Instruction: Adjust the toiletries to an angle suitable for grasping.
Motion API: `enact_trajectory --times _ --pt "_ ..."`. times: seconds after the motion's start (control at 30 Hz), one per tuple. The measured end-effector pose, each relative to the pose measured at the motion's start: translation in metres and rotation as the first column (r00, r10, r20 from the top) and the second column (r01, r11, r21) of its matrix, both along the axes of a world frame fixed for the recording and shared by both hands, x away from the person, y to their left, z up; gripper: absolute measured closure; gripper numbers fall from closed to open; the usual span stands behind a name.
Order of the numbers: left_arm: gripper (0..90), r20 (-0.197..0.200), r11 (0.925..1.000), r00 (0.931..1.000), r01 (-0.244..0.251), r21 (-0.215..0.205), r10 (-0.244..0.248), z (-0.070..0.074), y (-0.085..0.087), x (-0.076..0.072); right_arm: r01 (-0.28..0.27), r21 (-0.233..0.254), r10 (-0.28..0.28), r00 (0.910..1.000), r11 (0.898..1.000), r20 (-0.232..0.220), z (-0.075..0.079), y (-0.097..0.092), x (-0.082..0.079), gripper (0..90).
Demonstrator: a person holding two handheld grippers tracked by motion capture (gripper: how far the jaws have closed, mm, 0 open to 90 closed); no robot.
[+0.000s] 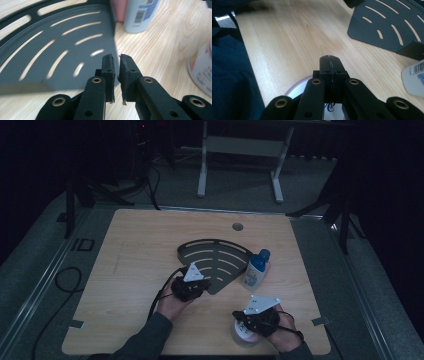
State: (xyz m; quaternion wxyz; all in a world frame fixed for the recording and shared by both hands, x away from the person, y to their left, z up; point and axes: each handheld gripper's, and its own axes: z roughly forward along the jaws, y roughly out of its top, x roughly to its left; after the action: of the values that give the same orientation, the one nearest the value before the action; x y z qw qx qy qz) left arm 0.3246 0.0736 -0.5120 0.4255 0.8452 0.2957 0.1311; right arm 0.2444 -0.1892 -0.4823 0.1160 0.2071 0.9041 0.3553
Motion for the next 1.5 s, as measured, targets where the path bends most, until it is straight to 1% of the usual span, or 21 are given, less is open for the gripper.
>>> enact_trajectory --times 0.1,0.27,0.47,0.57,0.67,0.7,0.73,0.83,0.9,0.93,1.07,1.1,1.13,1.17,1.2,1.27,1.33,1.4,1.43,1.47,1.5 --pt "82.1 0.002 0.9994 0.9996 -0.027 -0.022 0.027 -0.001 0.014 -0.004 0.0 -0.003 0.0 1.0 1.0 0.002 0.0 0.003 0.002 90.0" --pt "81.3 0.004 0.9982 0.9982 -0.059 -0.003 0.059 -0.004 0.034 -0.011 -0.004 -0.001 0.004 1.0 1.0 0.007 0.0 0.01 0.007 90.0" --pt "80.2 -0.001 0.9959 0.9959 -0.09 -0.008 0.09 -0.005 0.051 -0.018 -0.025 -0.005 0.025 0.9996 1.0 0.013 -0.001 0.029 0.013 90.0" --pt "79.9 0.012 0.9948 0.9951 -0.098 -0.031 0.098 0.0 0.056 -0.021 -0.041 -0.022 0.042 0.9985 0.999 0.034 0.0 0.043 0.015 90.0" --pt "79.2 0.028 0.9951 0.9952 -0.092 -0.036 0.093 0.006 0.059 -0.025 -0.054 -0.03 0.055 0.9976 0.998 0.043 0.0 0.057 0.019 90.0" --pt "79.2 0.028 0.9951 0.9952 -0.092 -0.036 0.093 0.006 0.059 -0.025 -0.054 -0.03 0.055 0.9976 0.998 0.043 0.0 0.057 0.019 90.0" --pt "79.3 0.031 0.9949 0.9951 -0.093 -0.04 0.094 0.007 0.062 -0.026 -0.068 -0.028 0.069 0.9968 0.997 0.04 -0.001 0.068 0.024 90.0" --pt "79.4 0.03 0.9938 0.9943 -0.101 -0.047 0.102 0.009 0.066 -0.026 -0.08 -0.029 0.081 0.996 0.996 0.039 -0.001 0.082 0.029 90.0" --pt "79.4 0.03 0.9938 0.9943 -0.101 -0.047 0.102 0.009 0.066 -0.026 -0.082 -0.033 0.083 0.9957 0.996 0.04 0.0 0.085 0.03 90.0" --pt "79.4 0.029 0.9917 0.9928 -0.114 -0.06 0.116 0.012 0.07 -0.026 -0.09 -0.039 0.092 0.9947 0.995 0.047 0.0 0.096 0.033 90.0" --pt "80.2 0.039 0.9906 0.992 -0.117 -0.07 0.12 0.018 0.074 -0.028 -0.1 -0.036 0.101 0.9937 0.994 0.048 -0.001 0.11 0.036 90.0" --pt "80.4 0.039 0.9906 0.992 -0.117 -0.07 0.12 0.018 0.074 -0.028 -0.1 -0.036 0.101 0.9937 0.994 0.048 -0.001 0.11 0.036 90.0" --pt "80.7 0.04 0.9907 0.9921 -0.116 -0.07 0.119 0.019 0.074 -0.029 -0.105 -0.037 0.107 0.9929 0.994 0.051 -0.001 0.116 0.037 90.0" --pt "80.9 0.04 0.9907 0.9921 -0.116 -0.07 0.119 0.019 0.074 -0.029 -0.105 -0.037 0.107 0.9929 0.994 0.051 -0.001 0.116 0.037 90.0" --pt "81.2 0.038 0.9916 0.9931 -0.108 -0.071 0.111 0.021 0.072 -0.031 -0.109 -0.035 0.111 0.9927 0.993 0.048 -0.001 0.119 0.038 90.0" --pt "81.4 0.04 0.9939 0.995 -0.089 -0.065 0.091 0.022 0.069 -0.033 -0.11 -0.035 0.112 0.9925 0.993 0.05 -0.001 0.119 0.038 89.9" --pt "81.6 0.043 0.9958 0.9966 -0.067 -0.063 0.07 0.025 0.064 -0.037 -0.102 -0.017 0.103 0.9932 0.995 0.054 0.0 0.113 0.036 89.0" --pt "82.4 0.049 0.997 0.9979 -0.038 -0.067 0.042 0.028 0.059 -0.042 -0.081 0.009 0.08 0.9948 0.997 0.063 0.004 0.101 0.033 88.1" --pt "82.8 0.049 0.997 0.9979 -0.038 -0.067 0.042 0.028 0.059 -0.042 -0.065 0.022 0.063 0.9954 0.998 0.072 0.006 0.093 0.032 87.4" --pt "82.8 0.052 0.9977 0.9983 -0.024 -0.063 0.028 0.03 0.056 -0.044 -0.065 0.022 0.063 0.9954 0.998 0.072 0.006 0.093 0.032 87.4" --pt "83.2 0.056 0.9979 0.9984 0.005 -0.065 -0.001 0.032 0.05 -0.049 -0.023 0.049 0.019 0.9968 0.999 0.077 0.01 0.075 0.03 85.1"
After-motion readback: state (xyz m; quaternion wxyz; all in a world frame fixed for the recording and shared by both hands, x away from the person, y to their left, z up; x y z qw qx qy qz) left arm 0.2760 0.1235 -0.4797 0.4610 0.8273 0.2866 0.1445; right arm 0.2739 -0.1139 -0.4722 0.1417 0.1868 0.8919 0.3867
